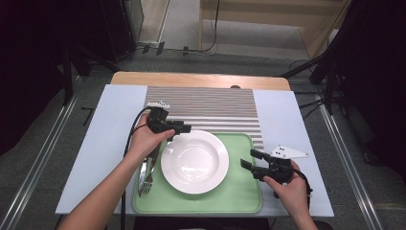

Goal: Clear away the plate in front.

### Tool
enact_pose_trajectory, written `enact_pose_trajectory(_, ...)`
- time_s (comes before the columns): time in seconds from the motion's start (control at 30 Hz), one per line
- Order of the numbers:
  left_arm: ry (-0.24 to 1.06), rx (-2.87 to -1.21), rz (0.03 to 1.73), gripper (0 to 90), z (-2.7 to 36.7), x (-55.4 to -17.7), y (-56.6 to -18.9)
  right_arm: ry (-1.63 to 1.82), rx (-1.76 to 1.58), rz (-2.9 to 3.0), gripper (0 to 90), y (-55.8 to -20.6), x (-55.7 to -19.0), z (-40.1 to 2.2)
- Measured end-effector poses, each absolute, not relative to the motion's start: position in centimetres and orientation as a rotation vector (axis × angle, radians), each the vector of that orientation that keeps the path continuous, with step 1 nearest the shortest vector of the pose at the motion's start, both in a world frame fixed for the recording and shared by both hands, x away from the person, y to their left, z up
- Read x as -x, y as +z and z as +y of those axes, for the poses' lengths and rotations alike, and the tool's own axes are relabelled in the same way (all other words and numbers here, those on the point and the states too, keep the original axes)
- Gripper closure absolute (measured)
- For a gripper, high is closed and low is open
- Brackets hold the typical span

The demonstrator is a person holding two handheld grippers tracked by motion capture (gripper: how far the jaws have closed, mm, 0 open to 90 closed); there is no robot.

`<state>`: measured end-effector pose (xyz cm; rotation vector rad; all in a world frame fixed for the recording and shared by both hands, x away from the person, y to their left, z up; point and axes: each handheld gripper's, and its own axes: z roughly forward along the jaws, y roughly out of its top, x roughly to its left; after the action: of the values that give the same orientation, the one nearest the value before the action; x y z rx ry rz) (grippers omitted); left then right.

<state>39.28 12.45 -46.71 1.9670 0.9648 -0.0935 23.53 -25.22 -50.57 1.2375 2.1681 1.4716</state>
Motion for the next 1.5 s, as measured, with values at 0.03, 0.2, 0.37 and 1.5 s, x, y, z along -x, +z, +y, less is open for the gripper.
enact_pose_trajectory(0.03, -0.091, -1.965, 0.958, 47.8, 12.5, -39.2, -46.6, 1.471, -1.237, 2.168, 37.0, -50.6, -23.5, -25.2)
enact_pose_trajectory(0.2, -0.076, -1.962, 0.94, 47.8, 12.8, -38.8, -45.8, 1.468, -1.239, 2.169, 36.7, -50.6, -23.6, -25.3)
enact_pose_trajectory(0.37, -0.065, -1.972, 0.91, 47.7, 13.3, -38.2, -45.1, 1.466, -1.239, 2.172, 36.4, -50.6, -23.6, -25.2)
enact_pose_trajectory(1.5, -0.088, -1.939, 0.826, 45.0, 18.0, -32.9, -46.1, 1.466, -1.252, 2.183, 36.1, -50.7, -24.0, -25.5)
